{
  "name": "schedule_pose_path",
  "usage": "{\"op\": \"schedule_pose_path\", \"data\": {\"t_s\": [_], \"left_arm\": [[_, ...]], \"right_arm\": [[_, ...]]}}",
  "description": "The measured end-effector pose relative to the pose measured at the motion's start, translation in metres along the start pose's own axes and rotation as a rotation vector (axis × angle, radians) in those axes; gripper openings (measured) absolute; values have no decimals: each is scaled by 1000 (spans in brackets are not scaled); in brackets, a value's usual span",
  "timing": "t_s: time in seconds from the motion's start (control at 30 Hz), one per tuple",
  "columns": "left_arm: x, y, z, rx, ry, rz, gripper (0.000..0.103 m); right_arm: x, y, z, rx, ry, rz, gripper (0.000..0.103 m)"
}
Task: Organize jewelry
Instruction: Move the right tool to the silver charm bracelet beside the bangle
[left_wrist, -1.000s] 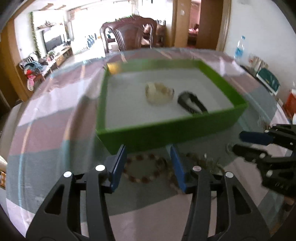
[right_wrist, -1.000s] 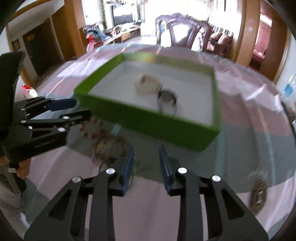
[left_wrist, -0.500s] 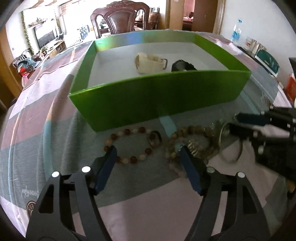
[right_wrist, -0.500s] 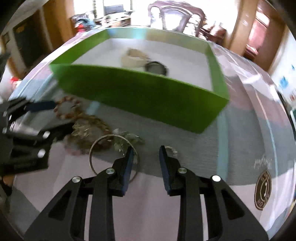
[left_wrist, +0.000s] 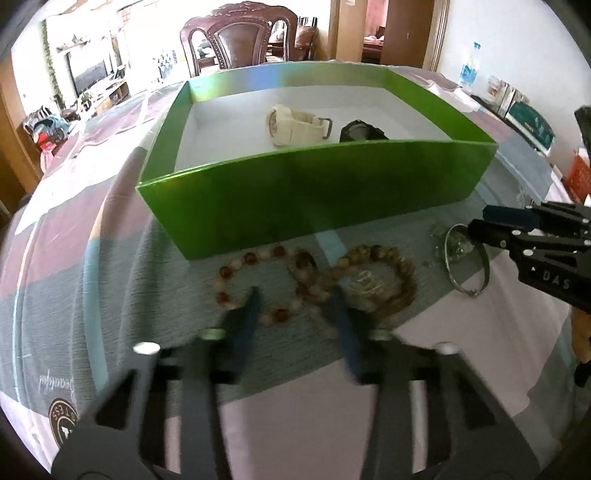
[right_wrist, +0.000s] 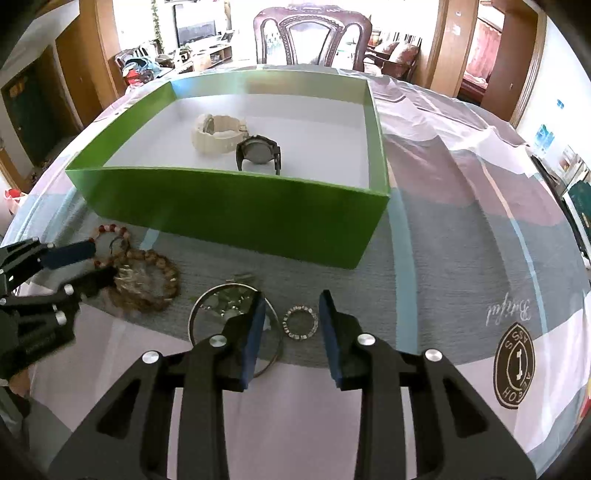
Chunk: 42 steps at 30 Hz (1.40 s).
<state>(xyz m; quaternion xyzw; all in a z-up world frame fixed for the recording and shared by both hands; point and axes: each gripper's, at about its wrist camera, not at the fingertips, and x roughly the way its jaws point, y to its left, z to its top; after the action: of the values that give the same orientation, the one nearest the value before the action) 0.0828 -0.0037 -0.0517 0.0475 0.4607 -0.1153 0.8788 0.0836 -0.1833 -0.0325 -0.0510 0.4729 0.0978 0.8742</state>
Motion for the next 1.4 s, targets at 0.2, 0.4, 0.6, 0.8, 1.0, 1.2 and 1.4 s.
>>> {"op": "schedule_pose_path", "data": {"t_s": [0.2,0.4,0.6,0.8,1.0,1.2,1.4], "left_arm": [[-10,8,0,-29,-30,6,8],[-11,5,-1,-10,-29,-11,13],[-5,-1,-3,14,-9,-7,32],[0,3,-3,1,5,9,40],[1,1,-4,12,5,17,40],[2,0,-3,12,8,20,47],[3,0,-4,12,9,20,49]], "right_arm": [[-2,-5,2,21,-8,-9,32],[2,-15,3,60,3,-32,32],[6,-3,-1,-3,22,1,32],[-6,4,-1,-29,-15,78,32],[-14,26,-6,-125,-32,169,32],[1,39,-10,-156,-35,159,32],[3,43,-11,-158,-22,170,12]]}}
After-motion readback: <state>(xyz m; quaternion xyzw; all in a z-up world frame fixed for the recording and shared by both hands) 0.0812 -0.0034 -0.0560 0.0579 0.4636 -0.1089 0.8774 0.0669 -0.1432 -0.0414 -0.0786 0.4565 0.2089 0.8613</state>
